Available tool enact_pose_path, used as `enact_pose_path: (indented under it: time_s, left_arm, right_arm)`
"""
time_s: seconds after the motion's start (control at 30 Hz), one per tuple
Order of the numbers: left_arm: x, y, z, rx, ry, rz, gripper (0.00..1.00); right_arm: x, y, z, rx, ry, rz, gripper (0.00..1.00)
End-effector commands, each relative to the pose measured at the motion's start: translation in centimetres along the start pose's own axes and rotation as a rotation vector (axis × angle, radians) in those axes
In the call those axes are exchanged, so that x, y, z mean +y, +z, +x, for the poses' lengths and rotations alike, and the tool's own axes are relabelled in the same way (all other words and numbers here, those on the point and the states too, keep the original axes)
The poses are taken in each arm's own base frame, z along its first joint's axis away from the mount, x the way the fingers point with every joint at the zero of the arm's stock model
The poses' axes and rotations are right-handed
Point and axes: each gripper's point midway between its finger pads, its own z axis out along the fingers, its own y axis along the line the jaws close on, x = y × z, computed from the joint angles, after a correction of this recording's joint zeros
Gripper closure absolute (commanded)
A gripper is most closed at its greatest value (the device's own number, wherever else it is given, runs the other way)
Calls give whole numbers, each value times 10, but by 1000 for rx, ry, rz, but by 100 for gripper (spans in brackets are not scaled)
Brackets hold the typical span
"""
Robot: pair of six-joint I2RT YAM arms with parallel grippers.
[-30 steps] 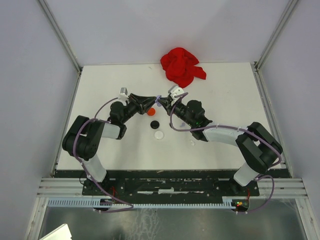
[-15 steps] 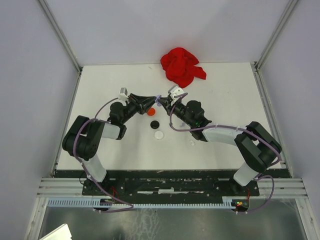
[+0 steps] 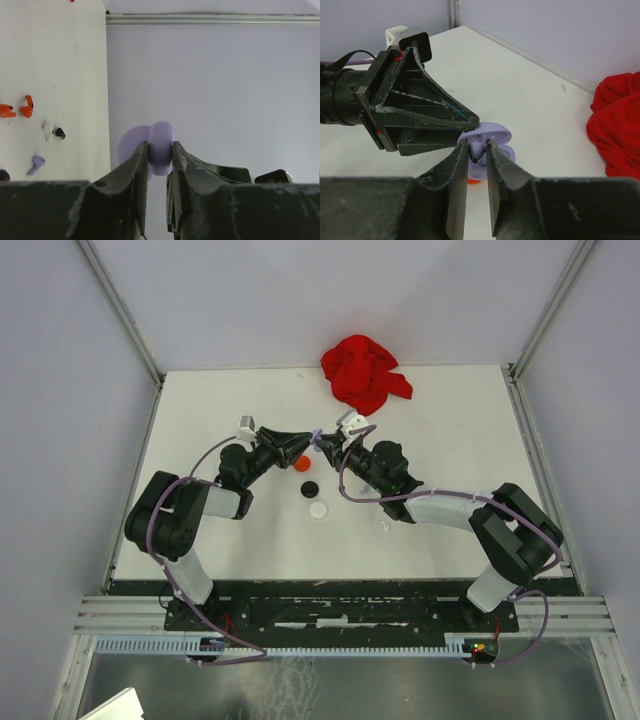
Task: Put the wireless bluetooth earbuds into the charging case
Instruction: Place the earbud in the charging case, then pick up the earbud from the center of the board.
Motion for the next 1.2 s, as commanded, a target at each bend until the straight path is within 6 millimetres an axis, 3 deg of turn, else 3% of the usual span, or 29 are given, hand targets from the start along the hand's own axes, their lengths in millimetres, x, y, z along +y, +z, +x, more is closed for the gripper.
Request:
enact_pose_path:
  time_s: [0.0,0.23,0.43,0.57,0.67,0.7,0.73,0.97,1.07,1.17]
  left_arm:
    - [-27,6,-3,-10,4,93,97]
    - [-24,7,-4,-14,1,87,97]
    - [-13,7,-5,-18,3,60,97]
    - [-2,4,-5,-25,4,35,97]
    - [0,2,-5,-26,10,29,97]
    - [0,2,-5,-26,13,30,97]
    - [0,2,-5,-25,17,29,97]
    - [0,-6,-13,-34,82,4,97]
    - [5,-13,-20,-50,120,-32,97]
    - [5,-19,-24,-65,167,-62,97]
  right_arm:
    - [1,-2,-1,3,26,8,72]
    - [0,-2,-8,-17,36,15,64]
    - [3,-13,-50,-149,59,-1,46]
    - [-11,-25,-62,-171,103,80,37]
    - [-29,-26,-56,-33,133,193,37]
    - [-37,-31,-39,66,146,250,38]
    - [-47,-32,-42,117,155,307,38]
    - [-95,-74,10,498,200,563,35]
    - [-100,-86,36,674,243,547,36]
    - [-93,-96,65,869,256,505,38]
